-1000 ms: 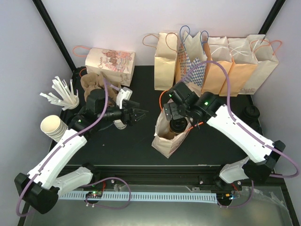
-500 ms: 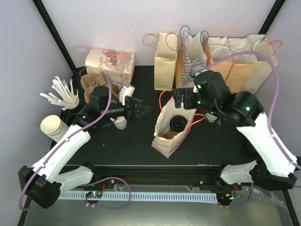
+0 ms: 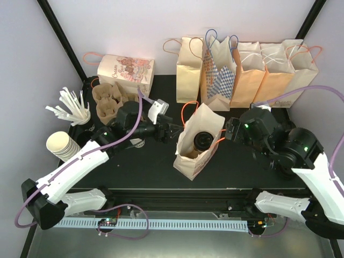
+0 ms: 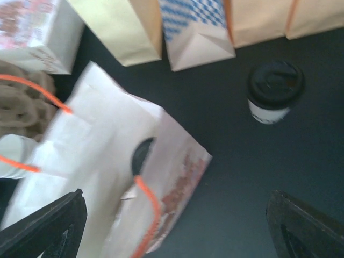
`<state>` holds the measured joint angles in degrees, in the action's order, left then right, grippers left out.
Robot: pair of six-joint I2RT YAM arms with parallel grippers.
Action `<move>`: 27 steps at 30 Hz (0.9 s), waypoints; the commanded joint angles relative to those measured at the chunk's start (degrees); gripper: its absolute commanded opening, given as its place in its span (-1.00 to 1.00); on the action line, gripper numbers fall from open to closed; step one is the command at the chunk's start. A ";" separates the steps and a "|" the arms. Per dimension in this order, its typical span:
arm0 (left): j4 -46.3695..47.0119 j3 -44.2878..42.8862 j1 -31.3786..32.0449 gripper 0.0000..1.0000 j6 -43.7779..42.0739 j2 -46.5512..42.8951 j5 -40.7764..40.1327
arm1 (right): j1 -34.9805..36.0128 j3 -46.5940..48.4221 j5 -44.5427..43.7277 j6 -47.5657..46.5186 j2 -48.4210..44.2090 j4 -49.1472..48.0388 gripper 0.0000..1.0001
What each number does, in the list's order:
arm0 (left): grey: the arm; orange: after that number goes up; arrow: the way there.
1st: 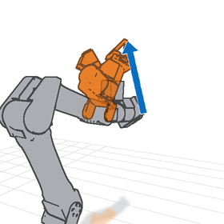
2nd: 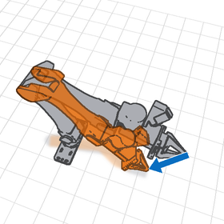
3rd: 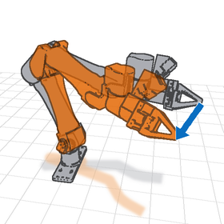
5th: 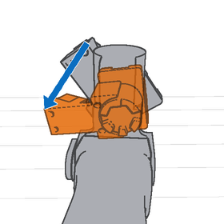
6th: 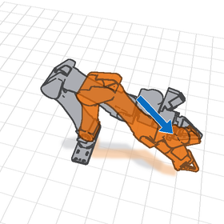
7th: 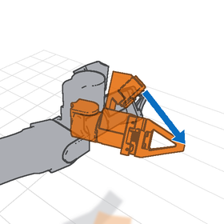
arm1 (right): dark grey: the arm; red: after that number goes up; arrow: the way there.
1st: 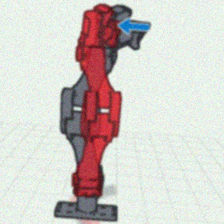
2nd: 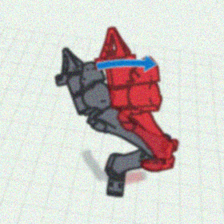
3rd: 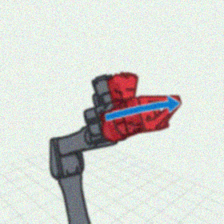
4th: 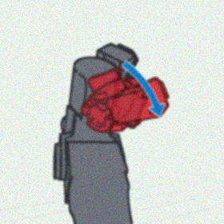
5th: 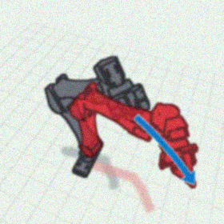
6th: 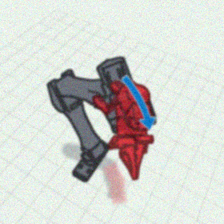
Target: Pack the takeout coffee
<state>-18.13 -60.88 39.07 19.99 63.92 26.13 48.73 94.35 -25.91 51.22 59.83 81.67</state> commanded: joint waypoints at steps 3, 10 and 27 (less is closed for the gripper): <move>-8.85 -2.40 5.65 0.76 3.04 -0.69 -12.86 | -4.11 -8.46 -0.15 4.41 -3.83 -1.85 0.87; -17.20 -3.53 12.28 0.68 12.56 -2.92 -20.30 | -19.86 -12.92 11.63 -11.79 0.40 -8.34 0.93; -5.88 10.06 21.74 0.69 31.85 -14.61 -15.75 | -44.28 -20.87 16.63 -20.56 20.89 -24.95 0.65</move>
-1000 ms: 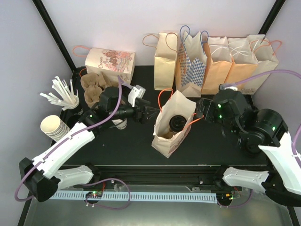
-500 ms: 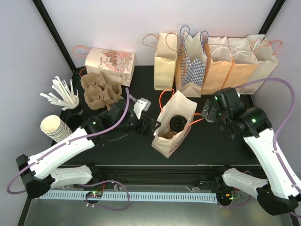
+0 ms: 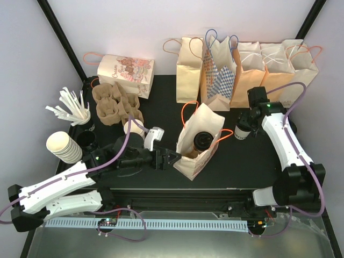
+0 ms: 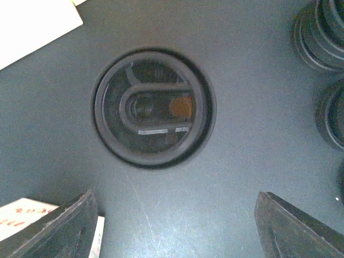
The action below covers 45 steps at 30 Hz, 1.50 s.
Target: Pack the takeout coffee
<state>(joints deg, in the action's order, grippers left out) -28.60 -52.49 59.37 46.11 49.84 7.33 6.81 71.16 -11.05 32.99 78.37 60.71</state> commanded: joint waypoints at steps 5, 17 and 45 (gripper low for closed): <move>6.98 3.96 2.23 0.69 8.23 -1.66 3.61 | -4.55 3.59 3.56 -3.26 6.96 -5.30 0.66; 8.05 5.73 2.33 0.72 8.62 -3.26 3.66 | -4.61 7.13 4.04 -2.96 14.23 -5.69 0.73; 8.13 7.36 2.28 0.80 7.02 -3.50 1.12 | -4.46 6.41 6.22 -8.08 9.90 -7.55 0.47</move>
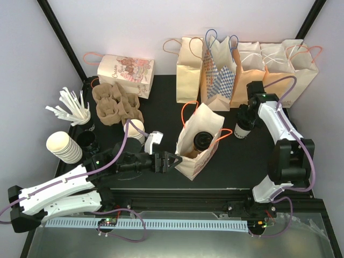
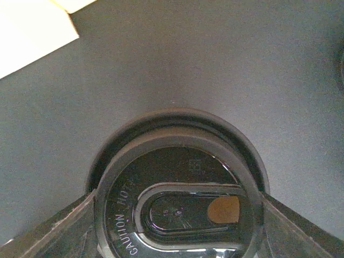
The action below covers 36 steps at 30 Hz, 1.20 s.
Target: Pack the takeout coffee
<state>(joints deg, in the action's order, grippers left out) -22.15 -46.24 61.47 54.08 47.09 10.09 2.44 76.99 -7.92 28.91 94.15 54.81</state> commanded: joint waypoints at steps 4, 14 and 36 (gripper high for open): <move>1.95 1.07 0.05 0.81 -1.35 0.53 -2.73 | 0.89 1.98 6.13 -8.50 -11.76 -1.41 0.38; 2.98 -3.29 -0.08 0.77 -0.75 5.29 -2.54 | 3.49 5.70 16.21 -11.97 -26.57 -0.08 0.18; -2.96 -9.80 -0.11 -0.08 9.72 10.67 -5.83 | 3.87 5.88 49.58 -16.96 -39.91 -1.14 0.06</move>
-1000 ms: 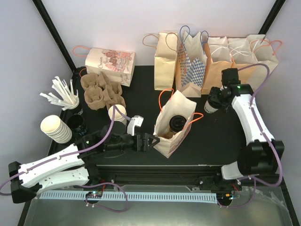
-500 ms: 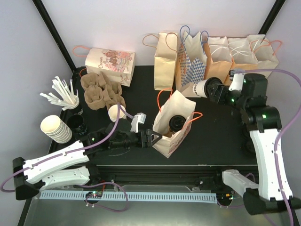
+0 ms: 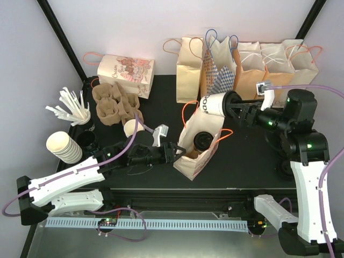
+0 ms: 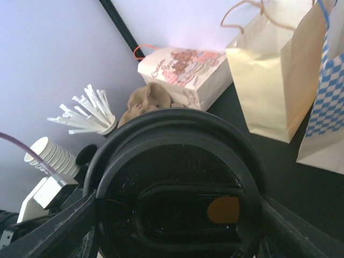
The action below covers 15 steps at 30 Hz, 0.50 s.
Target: Pack the takeout coffee
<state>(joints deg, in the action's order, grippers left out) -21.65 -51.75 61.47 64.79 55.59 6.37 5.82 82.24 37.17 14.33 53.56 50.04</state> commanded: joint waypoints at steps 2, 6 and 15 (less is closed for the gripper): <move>-7.05 -6.14 -0.11 -0.10 -1.79 3.50 -3.75 | 1.22 0.22 2.67 -3.38 1.17 6.40 0.04; -11.51 -8.95 -0.21 -0.22 -3.56 4.87 -7.57 | 4.11 0.20 -4.97 -4.82 2.48 12.38 0.02; -15.05 -11.07 -4.25 -0.97 -9.54 5.18 -9.22 | 9.95 2.03 -15.25 -3.04 4.49 20.20 -0.04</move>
<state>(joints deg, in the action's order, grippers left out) -33.32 -59.66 59.22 59.61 60.51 -1.52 12.60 82.21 28.56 11.00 57.67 65.21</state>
